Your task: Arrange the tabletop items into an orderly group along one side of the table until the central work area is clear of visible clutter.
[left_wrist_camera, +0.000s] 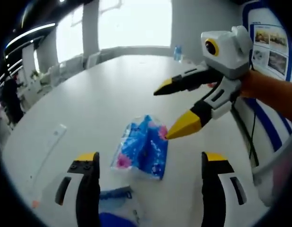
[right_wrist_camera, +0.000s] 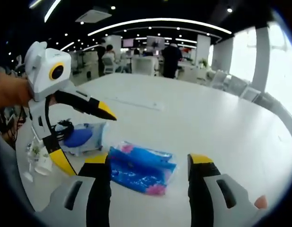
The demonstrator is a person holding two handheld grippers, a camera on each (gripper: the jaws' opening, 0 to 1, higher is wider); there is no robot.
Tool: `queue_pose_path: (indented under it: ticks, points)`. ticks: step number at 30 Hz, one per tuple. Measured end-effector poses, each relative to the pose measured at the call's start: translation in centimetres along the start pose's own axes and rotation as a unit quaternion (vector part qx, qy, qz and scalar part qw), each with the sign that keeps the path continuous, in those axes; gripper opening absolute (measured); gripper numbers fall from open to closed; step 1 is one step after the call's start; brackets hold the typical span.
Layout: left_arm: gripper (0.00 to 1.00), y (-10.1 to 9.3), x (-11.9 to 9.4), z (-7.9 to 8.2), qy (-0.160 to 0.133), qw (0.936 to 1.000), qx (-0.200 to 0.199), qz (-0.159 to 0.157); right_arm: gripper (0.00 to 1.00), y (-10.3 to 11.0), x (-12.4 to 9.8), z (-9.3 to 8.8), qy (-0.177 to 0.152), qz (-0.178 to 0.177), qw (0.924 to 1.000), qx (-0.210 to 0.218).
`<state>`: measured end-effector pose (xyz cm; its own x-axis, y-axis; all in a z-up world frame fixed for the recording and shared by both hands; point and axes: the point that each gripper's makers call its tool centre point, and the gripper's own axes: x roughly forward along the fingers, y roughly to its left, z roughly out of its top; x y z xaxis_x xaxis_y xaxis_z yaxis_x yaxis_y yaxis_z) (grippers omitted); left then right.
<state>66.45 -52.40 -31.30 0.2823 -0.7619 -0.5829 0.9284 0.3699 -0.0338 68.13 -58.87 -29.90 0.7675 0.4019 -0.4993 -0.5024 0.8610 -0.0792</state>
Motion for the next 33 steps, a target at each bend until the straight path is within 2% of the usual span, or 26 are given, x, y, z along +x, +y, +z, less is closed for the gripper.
queue_pose_path:
  ticks: [2,6,12,26,33]
  points:
    - [0.87,-0.2,-0.3,0.0,0.001,1.0,0.005,0.0,0.69,0.3,0.0,0.1,0.0,0.003,1.0,-0.004]
    - [0.88,-0.1,-1.2,0.2,-0.008,1.0,0.004,0.003,0.8,0.7,0.0,0.5,-0.007,0.005,0.9999,-0.004]
    - [0.91,0.2,-2.6,0.0,-0.015,0.9998,0.003,0.012,0.84,1.6,0.0,1.2,-0.014,0.011,0.9998,-0.009]
    - [0.97,1.0,-6.2,-1.1,-0.03,0.9987,-0.016,0.038,0.88,4.4,-0.3,2.4,-0.015,0.031,0.9988,-0.036]
    - [0.98,1.7,-9.6,-2.0,-0.043,0.9968,-0.027,0.062,0.88,6.8,-0.1,3.2,-0.014,0.046,0.9972,-0.057]
